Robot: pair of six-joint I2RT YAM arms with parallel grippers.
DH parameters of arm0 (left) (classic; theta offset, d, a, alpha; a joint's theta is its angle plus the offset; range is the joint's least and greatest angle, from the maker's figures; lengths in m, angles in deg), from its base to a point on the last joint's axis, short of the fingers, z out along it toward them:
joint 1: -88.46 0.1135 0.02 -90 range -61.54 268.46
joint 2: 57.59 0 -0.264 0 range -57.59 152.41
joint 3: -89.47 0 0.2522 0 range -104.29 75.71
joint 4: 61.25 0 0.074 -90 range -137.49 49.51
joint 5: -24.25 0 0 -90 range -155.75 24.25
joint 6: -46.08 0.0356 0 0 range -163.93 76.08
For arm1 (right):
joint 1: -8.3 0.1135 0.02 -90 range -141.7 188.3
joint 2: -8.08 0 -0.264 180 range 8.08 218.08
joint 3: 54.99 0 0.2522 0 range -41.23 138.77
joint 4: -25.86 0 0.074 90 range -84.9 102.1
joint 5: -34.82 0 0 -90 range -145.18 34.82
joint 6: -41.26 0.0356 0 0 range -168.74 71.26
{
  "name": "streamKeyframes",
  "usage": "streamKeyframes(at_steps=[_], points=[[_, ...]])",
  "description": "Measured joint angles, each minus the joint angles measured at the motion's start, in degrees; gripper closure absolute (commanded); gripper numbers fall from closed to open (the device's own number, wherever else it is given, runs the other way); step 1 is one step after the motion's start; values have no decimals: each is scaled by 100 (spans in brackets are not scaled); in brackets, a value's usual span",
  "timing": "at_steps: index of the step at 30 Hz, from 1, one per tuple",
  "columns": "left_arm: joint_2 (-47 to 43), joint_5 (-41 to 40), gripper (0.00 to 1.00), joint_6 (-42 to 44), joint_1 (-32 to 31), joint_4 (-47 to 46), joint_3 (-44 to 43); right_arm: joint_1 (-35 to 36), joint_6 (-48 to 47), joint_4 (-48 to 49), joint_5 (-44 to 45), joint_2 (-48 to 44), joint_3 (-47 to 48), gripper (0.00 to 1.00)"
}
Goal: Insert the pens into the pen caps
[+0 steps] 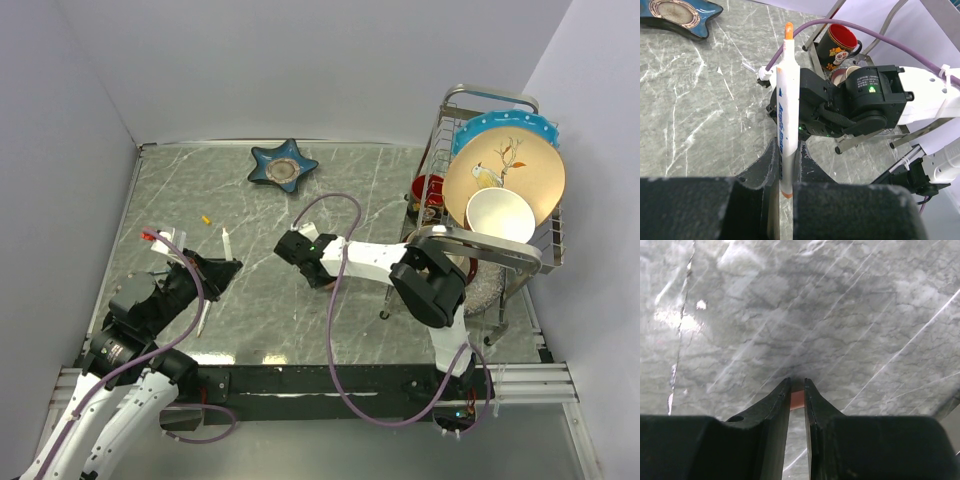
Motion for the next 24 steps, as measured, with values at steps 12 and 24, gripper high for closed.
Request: streamKeyframes(at_steps=[12, 24], points=[[4, -2, 99, 0, 0, 0, 0, 72, 295, -55, 15, -203, -105, 67], [39, -39, 99, 0, 0, 2, -2, 81, 3117, -1167, 599, -437, 651, 58]])
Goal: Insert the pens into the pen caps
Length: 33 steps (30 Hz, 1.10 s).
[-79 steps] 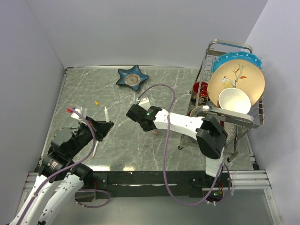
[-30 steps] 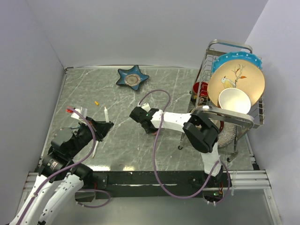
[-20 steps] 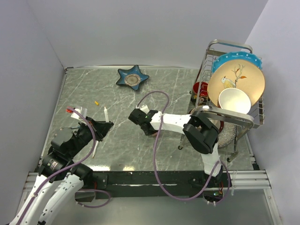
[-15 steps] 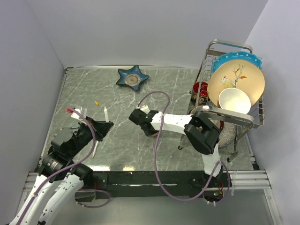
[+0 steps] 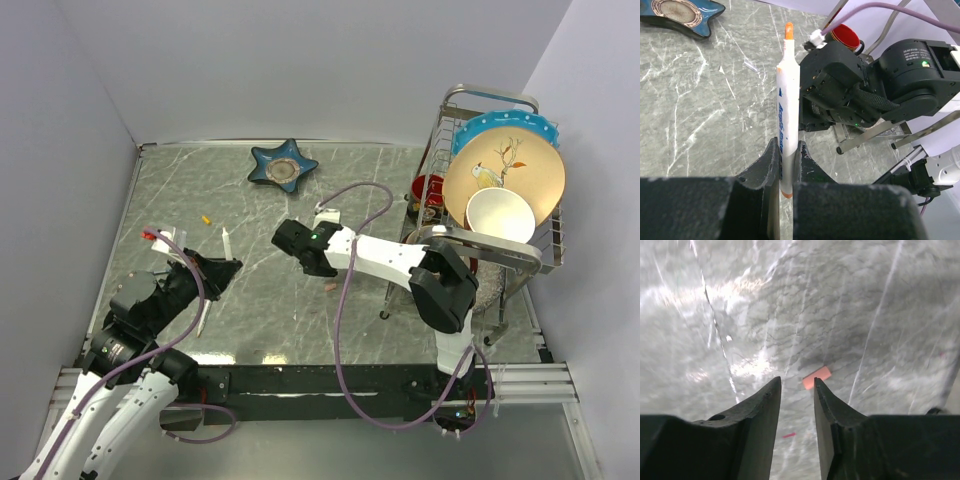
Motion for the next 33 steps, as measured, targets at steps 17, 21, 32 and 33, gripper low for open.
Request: streamKeyframes(at_steps=[17, 21, 32, 33], points=[[-7, -2, 99, 0, 0, 0, 2, -92, 2420, -942, 63, -2, -39, 52], [-7, 0, 99, 0, 0, 0, 2, -118, 2553, -935, 24, 11, -72, 51], [-7, 0, 99, 0, 0, 0, 0, -127, 2761, -916, -131, 232, -76, 51], [-7, 0, 99, 0, 0, 0, 0, -127, 2774, -916, -138, 273, -76, 51]])
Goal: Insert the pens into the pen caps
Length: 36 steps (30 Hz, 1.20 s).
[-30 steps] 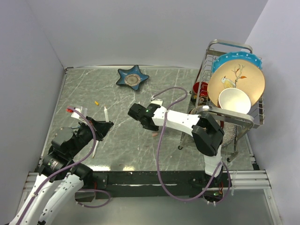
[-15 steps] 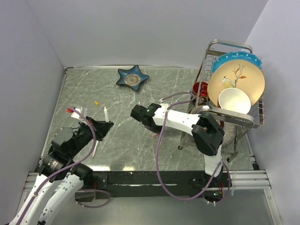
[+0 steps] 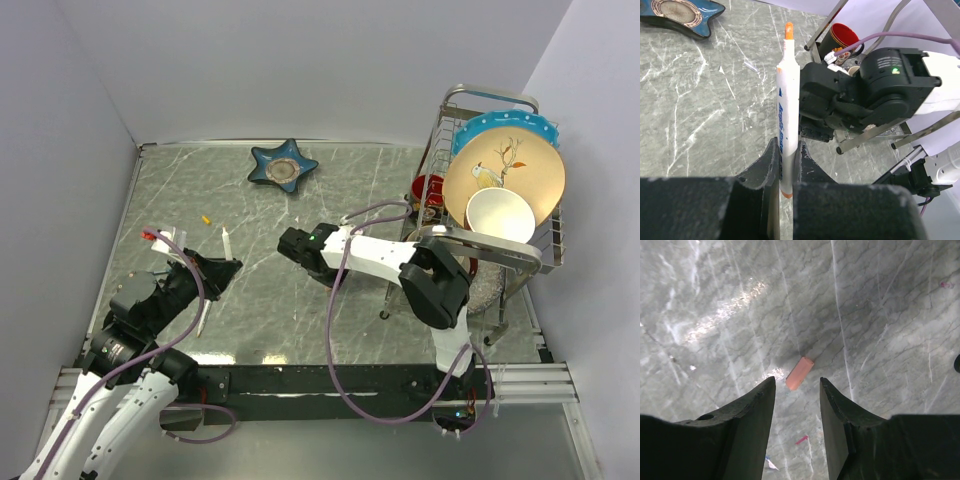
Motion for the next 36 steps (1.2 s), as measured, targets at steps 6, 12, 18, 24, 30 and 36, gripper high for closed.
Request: streamKeyframes(at_steps=[6, 12, 18, 24, 30, 36], points=[[0, -2, 99, 0, 0, 0, 2, 0, 72, 20, -59, 125, -44, 52], [0, -2, 99, 0, 0, 0, 2, -2, 68, 129, -92, 216, -44, 52], [0, 0, 99, 0, 0, 0, 2, -2, 72, 173, -122, 354, -44, 52], [0, -2, 99, 0, 0, 0, 2, -17, 70, 258, -125, 413, -111, 53], [0, -2, 99, 0, 0, 0, 2, -24, -105, 424, -136, 415, -122, 69], [0, -2, 99, 0, 0, 0, 2, -22, -953, 922, -131, 345, -271, 71]])
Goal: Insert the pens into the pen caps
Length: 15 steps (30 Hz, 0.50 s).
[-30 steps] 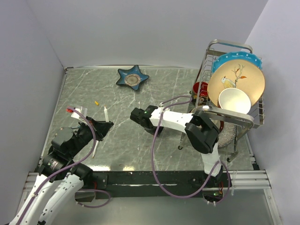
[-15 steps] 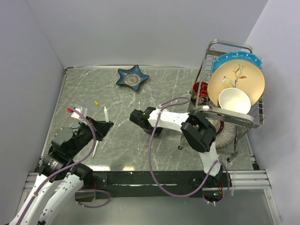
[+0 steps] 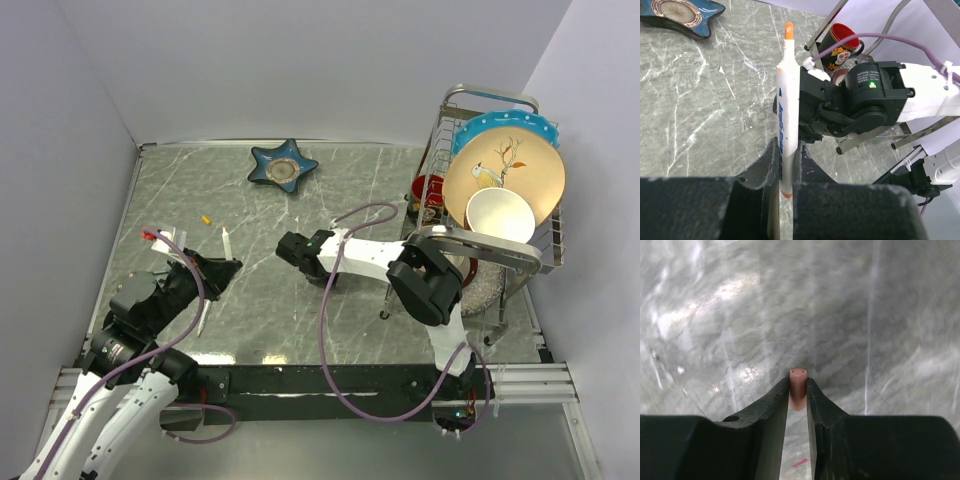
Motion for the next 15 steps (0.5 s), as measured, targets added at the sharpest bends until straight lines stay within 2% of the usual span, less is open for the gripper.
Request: streamKeyframes(at_steps=[7, 10, 15], points=[[0, 0, 99, 0, 0, 2, -2, 11, -1941, 1427, -321, -444, -717, 64], [0, 0, 99, 0, 0, 0, 0, 11, -2481, 1904, -457, -643, -1040, 61], [2, 0, 99, 0, 0, 2, -2, 11, -3008, 2122, -612, -671, -1088, 58]])
